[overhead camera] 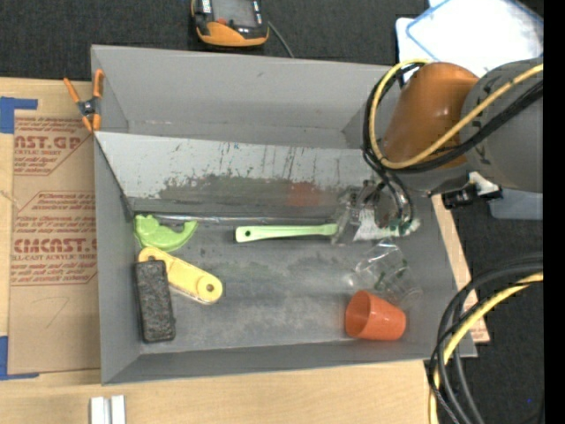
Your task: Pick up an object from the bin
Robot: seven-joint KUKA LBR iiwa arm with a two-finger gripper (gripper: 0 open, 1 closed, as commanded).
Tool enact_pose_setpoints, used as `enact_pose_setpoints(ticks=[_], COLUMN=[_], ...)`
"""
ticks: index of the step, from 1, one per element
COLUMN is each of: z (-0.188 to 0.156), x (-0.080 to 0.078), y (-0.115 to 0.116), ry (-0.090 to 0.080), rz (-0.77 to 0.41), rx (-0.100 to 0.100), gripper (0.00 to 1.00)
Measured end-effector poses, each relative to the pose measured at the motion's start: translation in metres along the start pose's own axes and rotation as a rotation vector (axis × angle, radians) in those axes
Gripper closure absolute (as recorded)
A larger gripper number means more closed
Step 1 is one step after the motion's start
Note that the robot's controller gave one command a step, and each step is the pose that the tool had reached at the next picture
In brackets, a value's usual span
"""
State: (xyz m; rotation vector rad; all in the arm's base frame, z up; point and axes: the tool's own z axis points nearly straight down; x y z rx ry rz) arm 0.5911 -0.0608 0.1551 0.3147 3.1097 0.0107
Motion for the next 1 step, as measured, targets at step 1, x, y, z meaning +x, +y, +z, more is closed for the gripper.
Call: enact_pose_setpoints(ticks=[1], z=[-0.0314], x=[-0.0010], y=[0.0002], ry=[-0.002], rz=[0.000], rx=[0.000], gripper=[1.00])
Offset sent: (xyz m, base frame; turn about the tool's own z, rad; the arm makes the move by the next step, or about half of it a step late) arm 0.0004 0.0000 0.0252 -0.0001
